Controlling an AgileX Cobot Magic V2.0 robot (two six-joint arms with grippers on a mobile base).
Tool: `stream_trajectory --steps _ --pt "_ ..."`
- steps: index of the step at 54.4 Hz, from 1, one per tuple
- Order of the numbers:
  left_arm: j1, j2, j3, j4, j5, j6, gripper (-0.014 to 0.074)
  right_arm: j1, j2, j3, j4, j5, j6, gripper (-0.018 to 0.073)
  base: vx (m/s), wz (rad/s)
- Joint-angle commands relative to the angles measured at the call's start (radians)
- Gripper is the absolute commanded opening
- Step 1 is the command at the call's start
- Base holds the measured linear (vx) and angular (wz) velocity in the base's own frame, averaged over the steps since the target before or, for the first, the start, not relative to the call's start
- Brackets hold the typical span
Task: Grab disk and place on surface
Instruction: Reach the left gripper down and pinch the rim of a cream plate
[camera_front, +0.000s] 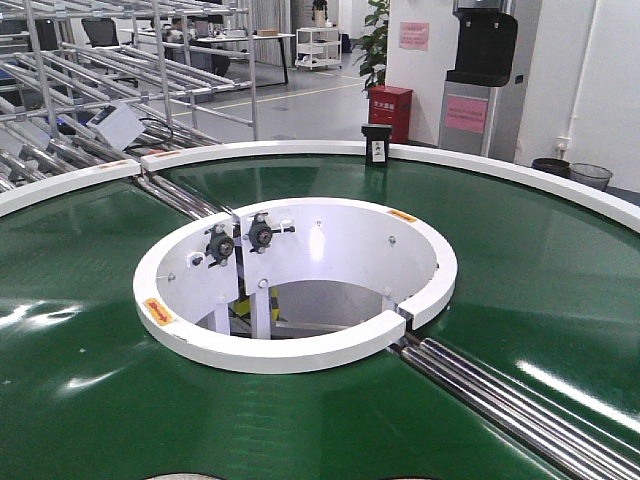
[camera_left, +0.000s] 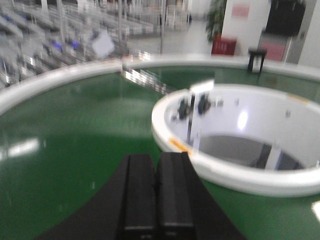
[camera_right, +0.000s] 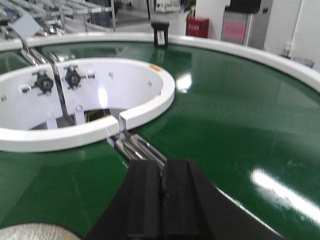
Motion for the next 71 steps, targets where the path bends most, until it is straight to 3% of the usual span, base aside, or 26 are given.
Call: stream_trajectory --steps 1,8,18,22,27,34,44,57,62,71 --pt "0.000 0.065 -0.031 -0.010 -0.032 -0.003 0.0031 -0.006 0.039 -0.034 0.002 -0.089 -0.009 0.0040 0.00 0.00" --pt "0.000 0.162 -0.031 -0.010 0.061 -0.003 0.0146 -0.006 0.055 -0.034 0.003 -0.080 -0.009 0.0102 0.00 0.00" --pt "0.000 0.262 -0.031 -0.009 0.183 0.010 0.0433 -0.006 0.055 -0.034 0.003 -0.042 -0.009 0.0258 0.00 0.00" --pt "0.000 0.295 -0.031 -0.009 0.190 0.008 0.0536 -0.006 0.055 -0.034 0.002 -0.025 -0.009 0.0330 0.00 0.00" --pt "0.000 0.331 -0.031 -0.019 0.189 -0.026 0.0598 -0.006 0.055 -0.034 0.000 -0.011 -0.009 0.0409 0.00 0.00" --pt "0.000 0.385 -0.032 -0.072 0.228 -0.049 0.0603 -0.006 0.055 -0.034 0.000 -0.009 -0.009 0.0490 0.00 0.00" --pt "0.000 0.460 -0.033 -0.160 0.325 0.029 0.0560 -0.006 0.055 -0.034 0.000 -0.010 -0.009 0.0510 0.00 0.00" --pt "0.000 0.562 -0.033 -0.246 0.282 0.092 0.0489 -0.006 0.055 -0.034 0.000 -0.010 -0.009 0.0510 0.00 0.00" --pt "0.000 0.602 -0.033 -0.320 0.293 0.166 0.0482 -0.006 0.055 -0.034 0.000 -0.009 -0.009 0.0510 0.00 0.00" --pt "0.000 0.650 -0.033 -0.521 0.301 0.361 0.0482 -0.006 0.055 -0.034 0.000 -0.002 -0.009 0.0510 0.00 0.00"
